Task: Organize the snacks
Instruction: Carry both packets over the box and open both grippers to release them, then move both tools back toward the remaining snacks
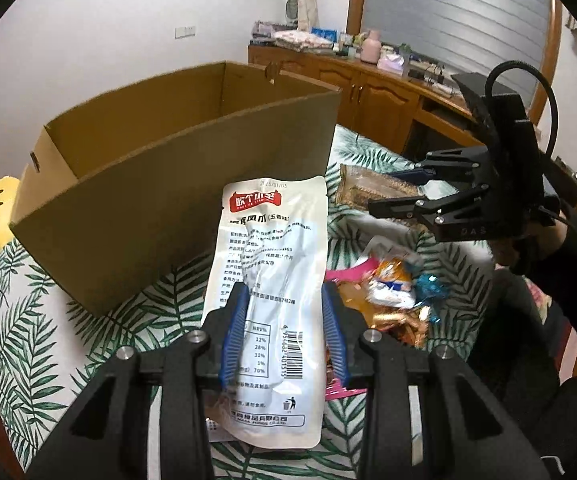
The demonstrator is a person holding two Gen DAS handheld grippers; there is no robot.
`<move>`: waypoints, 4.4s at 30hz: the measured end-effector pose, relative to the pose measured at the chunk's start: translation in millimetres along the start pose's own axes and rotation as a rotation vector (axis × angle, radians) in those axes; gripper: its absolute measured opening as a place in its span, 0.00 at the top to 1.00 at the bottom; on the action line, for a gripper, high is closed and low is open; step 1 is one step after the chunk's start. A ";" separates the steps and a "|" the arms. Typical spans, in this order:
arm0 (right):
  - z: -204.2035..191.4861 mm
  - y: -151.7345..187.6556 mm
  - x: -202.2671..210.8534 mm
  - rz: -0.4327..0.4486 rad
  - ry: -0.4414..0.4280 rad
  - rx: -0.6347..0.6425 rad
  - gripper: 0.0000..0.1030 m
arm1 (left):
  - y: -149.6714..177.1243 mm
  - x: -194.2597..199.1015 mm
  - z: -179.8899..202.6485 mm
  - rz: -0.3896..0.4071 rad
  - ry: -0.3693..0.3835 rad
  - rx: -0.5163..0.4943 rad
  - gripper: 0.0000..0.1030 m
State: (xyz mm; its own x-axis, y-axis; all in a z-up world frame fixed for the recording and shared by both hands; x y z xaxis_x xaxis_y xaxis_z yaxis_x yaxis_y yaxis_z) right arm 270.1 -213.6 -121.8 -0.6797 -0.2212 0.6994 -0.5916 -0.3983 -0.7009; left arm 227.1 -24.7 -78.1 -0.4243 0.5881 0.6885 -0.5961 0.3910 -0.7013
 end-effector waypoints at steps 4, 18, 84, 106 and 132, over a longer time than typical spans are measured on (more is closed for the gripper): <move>-2.9 -12.3 13.7 0.038 -0.004 -0.007 0.58 | -9.9 16.8 6.5 0.054 0.000 -0.008 0.66; -8.7 -70.3 67.1 0.203 -0.014 0.016 0.58 | -66.3 66.2 -3.0 0.224 -0.020 -0.022 0.66; -16.4 -167.9 -67.2 0.082 -0.013 -0.042 0.49 | -108.1 2.8 -118.9 0.183 -0.257 0.170 0.49; -33.7 -71.6 65.1 0.174 -0.005 -0.105 0.48 | -24.8 56.6 -29.3 0.210 -0.241 0.182 0.47; -81.5 6.7 24.5 -0.027 -0.163 -0.264 0.49 | 66.5 29.6 -18.0 0.107 -0.220 0.315 0.47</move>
State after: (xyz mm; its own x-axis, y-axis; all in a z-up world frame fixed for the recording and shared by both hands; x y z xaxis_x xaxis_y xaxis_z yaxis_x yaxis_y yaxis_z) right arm 214.2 -149.2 -120.8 -0.5963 -0.3618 0.7166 -0.7153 -0.1657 -0.6788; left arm 187.2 31.4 -107.7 -0.6108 0.4350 0.6617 -0.7060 0.0793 -0.7038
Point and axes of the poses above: each gripper's, at about its wrist camera, not at the fingertips, and x roughly against the way its jaws point, z to its right, y to its underside, the point moved 4 cm from there along -x, roughly the way its jaws point, and after that the axes turned 9 degrees about y, right-handed, at the moved point
